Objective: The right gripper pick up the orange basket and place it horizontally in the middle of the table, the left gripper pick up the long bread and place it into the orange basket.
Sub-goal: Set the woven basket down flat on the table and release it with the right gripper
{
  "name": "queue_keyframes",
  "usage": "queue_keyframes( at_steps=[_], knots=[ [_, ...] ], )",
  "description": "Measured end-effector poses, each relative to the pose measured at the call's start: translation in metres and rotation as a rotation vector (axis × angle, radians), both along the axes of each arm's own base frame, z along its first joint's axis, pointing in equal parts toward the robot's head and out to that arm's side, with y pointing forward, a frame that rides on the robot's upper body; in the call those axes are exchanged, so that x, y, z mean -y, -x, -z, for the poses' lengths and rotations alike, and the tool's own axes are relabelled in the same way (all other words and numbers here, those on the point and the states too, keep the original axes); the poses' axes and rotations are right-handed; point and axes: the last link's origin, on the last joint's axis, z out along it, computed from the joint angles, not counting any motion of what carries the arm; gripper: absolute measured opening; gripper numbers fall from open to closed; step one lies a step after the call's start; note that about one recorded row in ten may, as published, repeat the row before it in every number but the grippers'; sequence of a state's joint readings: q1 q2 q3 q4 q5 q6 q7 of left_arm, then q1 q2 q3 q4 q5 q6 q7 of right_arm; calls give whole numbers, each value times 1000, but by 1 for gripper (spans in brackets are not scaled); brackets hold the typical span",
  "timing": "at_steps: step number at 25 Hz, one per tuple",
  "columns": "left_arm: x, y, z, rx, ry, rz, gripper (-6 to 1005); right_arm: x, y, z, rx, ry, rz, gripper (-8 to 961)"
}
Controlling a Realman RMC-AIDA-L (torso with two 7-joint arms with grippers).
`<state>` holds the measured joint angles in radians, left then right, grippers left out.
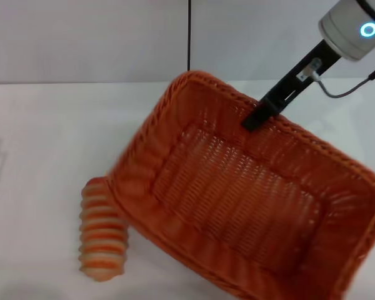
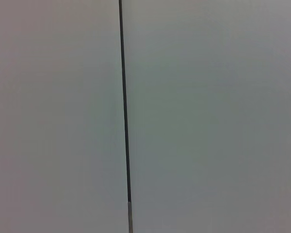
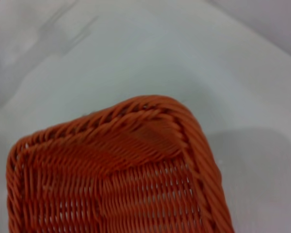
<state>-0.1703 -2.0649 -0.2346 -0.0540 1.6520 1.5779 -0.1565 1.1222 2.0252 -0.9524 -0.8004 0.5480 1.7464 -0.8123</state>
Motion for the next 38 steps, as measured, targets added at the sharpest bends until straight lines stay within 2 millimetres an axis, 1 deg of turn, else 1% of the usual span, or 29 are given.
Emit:
queue_keyframes(
  at_steps=[2, 3, 6, 7, 9, 12, 15, 16, 17, 20, 21, 22, 23, 27, 34, 38],
  knots=[
    [0, -1, 1, 4, -2, 5, 707, 0, 5, -1, 53, 44, -96, 156],
    [0, -1, 1, 4, -2, 5, 707, 0, 5, -1, 53, 44, -96, 156],
    [1, -3, 2, 12, -5, 11, 707, -4, 8, 0, 120, 56, -197, 154],
    [4, -3, 2, 11, -7, 15, 706, -7, 11, 0, 138, 52, -259, 154],
    [5, -3, 2, 9, -7, 16, 706, -10, 13, 1, 138, 44, -293, 153],
    [13, -3, 2, 2, -15, 21, 706, -19, 17, 4, 125, 9, -385, 152],
    [26, -5, 2, -5, -18, 40, 705, -23, 18, 6, 114, -8, -428, 150],
    [30, -5, 2, -6, -19, 43, 705, -24, 18, 8, 110, -15, -452, 150],
    [38, -4, 1, -7, -26, 39, 705, -26, 18, 14, 96, -23, -496, 150],
    [50, -1, 1, 0, -34, 24, 705, -26, 17, 27, 62, -9, -541, 149],
    [50, -1, 1, 0, -34, 24, 705, -26, 17, 27, 62, -9, -541, 149],
    [56, -1, 2, 10, -39, 16, 705, -25, 19, 35, 45, 2, -568, 149],
    [56, -1, 2, 10, -39, 16, 704, -25, 19, 35, 45, 2, -568, 149],
    [66, 0, 2, 15, -51, 7, 704, -25, 27, 47, 21, 7, -628, 150],
    [69, -1, 3, 23, -55, 4, 703, -21, 33, 58, -44, 16, -654, 149],
    [68, -2, 3, 25, -56, 8, 702, -16, 33, 69, -67, 38, -663, 150]
  ],
)
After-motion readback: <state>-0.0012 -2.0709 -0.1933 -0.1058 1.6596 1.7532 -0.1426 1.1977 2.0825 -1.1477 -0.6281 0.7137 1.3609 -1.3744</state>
